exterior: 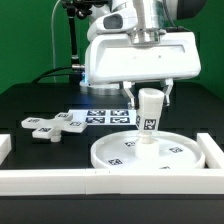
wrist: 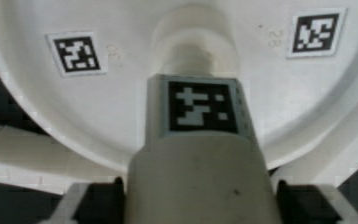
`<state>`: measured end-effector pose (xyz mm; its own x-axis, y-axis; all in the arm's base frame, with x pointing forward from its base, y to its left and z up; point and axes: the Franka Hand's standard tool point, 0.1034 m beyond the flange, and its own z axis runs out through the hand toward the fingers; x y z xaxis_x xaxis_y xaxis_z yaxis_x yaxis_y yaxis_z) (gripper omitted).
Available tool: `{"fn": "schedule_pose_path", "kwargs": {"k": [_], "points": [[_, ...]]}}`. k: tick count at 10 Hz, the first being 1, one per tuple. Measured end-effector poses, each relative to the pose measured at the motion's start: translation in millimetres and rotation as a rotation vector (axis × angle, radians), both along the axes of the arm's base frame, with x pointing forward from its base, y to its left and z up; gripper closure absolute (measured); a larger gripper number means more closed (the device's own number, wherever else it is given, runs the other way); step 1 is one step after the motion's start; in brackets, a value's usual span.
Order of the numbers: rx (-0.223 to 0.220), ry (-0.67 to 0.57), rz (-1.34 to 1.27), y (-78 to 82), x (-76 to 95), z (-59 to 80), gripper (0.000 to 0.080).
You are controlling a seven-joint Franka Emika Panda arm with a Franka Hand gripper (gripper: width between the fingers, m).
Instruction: Assemble round table
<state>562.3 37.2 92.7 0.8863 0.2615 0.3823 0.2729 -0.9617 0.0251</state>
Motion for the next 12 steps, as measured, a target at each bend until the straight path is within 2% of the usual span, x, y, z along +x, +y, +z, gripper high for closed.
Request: {"fn": "schedule_pose_path", "kwargs": {"k": [5, 12], "points": [[0.002, -0.006, 0.003, 9.1, -0.5, -3.2, 0.039], [-0.012, -0.038, -0.011, 3.4, -2.8, -12.2, 0.039]]}}
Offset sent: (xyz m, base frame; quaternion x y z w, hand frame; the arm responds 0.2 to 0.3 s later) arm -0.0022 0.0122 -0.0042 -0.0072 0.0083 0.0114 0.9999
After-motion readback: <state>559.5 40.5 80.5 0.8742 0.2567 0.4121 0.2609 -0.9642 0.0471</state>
